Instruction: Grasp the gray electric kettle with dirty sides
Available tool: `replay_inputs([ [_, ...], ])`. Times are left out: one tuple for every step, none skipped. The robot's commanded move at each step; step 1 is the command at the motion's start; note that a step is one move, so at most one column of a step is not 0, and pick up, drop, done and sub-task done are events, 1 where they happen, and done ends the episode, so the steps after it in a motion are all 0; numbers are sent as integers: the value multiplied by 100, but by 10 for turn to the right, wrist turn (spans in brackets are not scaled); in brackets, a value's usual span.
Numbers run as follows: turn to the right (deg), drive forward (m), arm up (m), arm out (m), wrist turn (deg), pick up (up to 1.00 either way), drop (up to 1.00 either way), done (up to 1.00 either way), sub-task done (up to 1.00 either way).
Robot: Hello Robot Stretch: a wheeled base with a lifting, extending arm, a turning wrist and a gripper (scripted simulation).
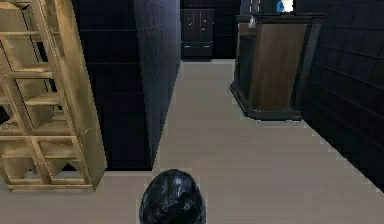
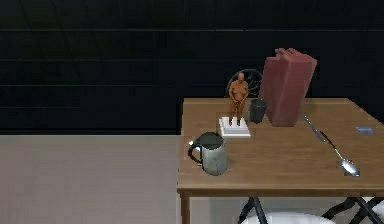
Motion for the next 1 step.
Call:
replay_inputs([
  [0, 0, 50, 0, 0, 0, 0, 0, 0],
])
